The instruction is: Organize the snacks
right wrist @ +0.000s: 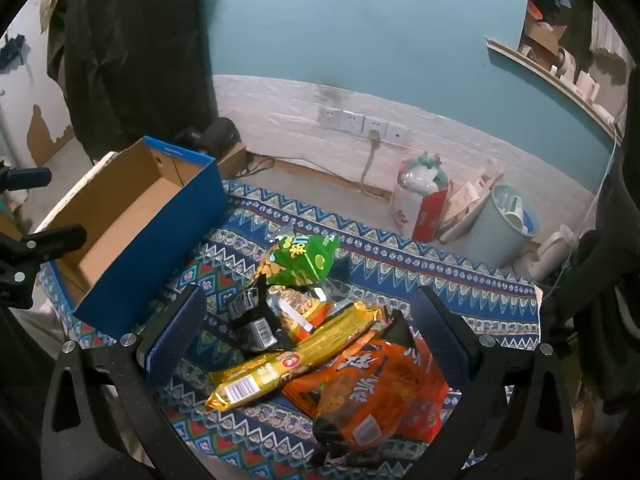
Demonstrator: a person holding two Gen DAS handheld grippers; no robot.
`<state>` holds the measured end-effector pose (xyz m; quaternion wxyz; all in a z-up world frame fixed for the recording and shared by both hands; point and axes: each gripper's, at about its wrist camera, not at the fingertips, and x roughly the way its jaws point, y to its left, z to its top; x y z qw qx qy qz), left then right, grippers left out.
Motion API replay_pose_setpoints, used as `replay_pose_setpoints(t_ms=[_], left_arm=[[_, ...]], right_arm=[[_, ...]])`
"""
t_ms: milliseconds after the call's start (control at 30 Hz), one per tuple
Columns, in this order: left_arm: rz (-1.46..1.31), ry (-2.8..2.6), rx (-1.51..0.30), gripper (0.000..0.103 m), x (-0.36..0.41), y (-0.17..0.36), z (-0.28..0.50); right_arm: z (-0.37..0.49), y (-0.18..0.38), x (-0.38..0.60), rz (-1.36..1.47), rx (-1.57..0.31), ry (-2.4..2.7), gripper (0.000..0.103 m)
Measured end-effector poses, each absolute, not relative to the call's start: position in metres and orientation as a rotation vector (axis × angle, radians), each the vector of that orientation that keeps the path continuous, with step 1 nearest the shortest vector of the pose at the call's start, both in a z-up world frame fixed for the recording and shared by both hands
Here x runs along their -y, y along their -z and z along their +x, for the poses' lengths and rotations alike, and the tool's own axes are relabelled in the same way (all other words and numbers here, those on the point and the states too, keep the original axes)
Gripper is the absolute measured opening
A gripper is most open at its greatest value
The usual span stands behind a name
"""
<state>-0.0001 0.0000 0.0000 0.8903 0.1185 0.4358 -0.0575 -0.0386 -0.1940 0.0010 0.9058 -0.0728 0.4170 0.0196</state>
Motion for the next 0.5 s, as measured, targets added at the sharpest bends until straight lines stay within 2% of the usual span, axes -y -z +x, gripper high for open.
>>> replay_pose_setpoints(t_ms=[500], left_arm=[[0.249,0.107,-0.907,0.101,0.0014,-0.0025,-0.0032]], right_arm=[[-0.0377,0.0016,0.195,-0.146,-0.874,-0.044,0.1]])
